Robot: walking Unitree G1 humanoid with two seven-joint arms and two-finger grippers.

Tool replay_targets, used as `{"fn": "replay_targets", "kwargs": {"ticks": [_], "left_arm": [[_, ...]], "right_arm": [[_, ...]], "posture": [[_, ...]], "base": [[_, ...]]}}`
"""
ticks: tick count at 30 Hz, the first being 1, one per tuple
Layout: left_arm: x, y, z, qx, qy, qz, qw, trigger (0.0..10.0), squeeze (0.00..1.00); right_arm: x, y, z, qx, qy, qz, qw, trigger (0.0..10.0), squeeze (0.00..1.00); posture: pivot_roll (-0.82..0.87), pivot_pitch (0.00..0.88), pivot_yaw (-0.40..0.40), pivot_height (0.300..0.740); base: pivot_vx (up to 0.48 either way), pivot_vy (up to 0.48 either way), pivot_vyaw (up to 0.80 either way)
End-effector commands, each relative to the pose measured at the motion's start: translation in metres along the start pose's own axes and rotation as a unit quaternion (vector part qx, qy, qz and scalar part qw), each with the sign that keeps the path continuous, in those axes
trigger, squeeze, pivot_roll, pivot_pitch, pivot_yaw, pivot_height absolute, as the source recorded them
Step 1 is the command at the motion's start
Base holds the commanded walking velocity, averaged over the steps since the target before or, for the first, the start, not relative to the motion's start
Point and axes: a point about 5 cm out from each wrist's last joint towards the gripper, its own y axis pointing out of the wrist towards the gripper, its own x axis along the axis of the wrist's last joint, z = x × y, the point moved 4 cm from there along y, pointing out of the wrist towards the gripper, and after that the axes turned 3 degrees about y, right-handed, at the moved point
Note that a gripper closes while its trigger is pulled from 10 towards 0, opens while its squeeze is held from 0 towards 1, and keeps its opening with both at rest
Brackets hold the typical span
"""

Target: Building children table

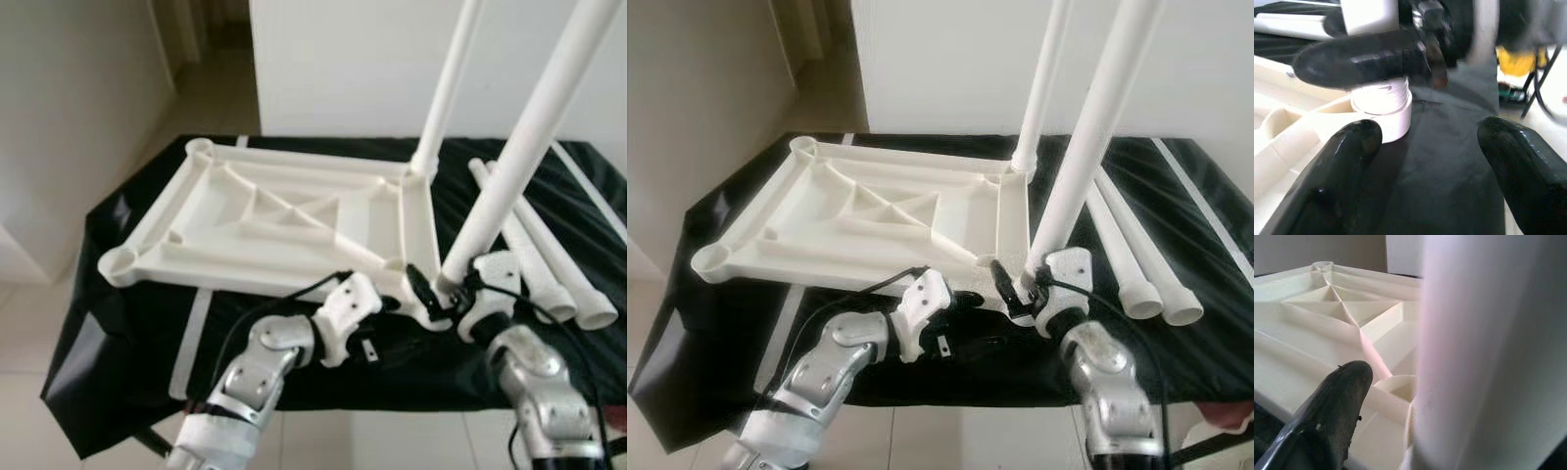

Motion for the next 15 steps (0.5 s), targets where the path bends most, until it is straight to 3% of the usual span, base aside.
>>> {"fn": "replay_targets", "kwargs": {"ticks": [1,12,13,15], "left_arm": [[-0.002,0.001,0.0,-0.01,0.008,0.013,1.0,10.0,0.0],[-0.002,-0.001,0.003,0.001,0.019,0.026,0.999,10.0,0.0],[-0.002,-0.003,0.004,0.005,0.02,0.027,0.999,10.0,0.0],[-0.001,-0.005,0.006,0.011,0.021,0.028,0.999,10.0,0.0]], "right_arm": [[-0.004,0.003,0.0,0.027,-0.002,0.013,1.0,10.0,0.0],[-0.016,0.01,-0.003,0.062,-0.023,0.038,0.997,9.9,0.0],[-0.019,0.01,-0.003,0.065,-0.025,0.042,0.997,0.0,0.0],[-0.026,0.01,-0.002,0.065,-0.012,0.055,0.996,0.0,0.0]], "posture": [[0.01,0.0,-0.005,0.74],[0.01,0.0,-0.002,0.74],[0.04,0.0,0.0,0.74],[0.04,0.0,-0.002,0.74]], "base": [[0.0,0.0,0.0],[0.0,0.0,0.0],[0.0,0.0,0.0],[0.0,0.0,0.0]]}}
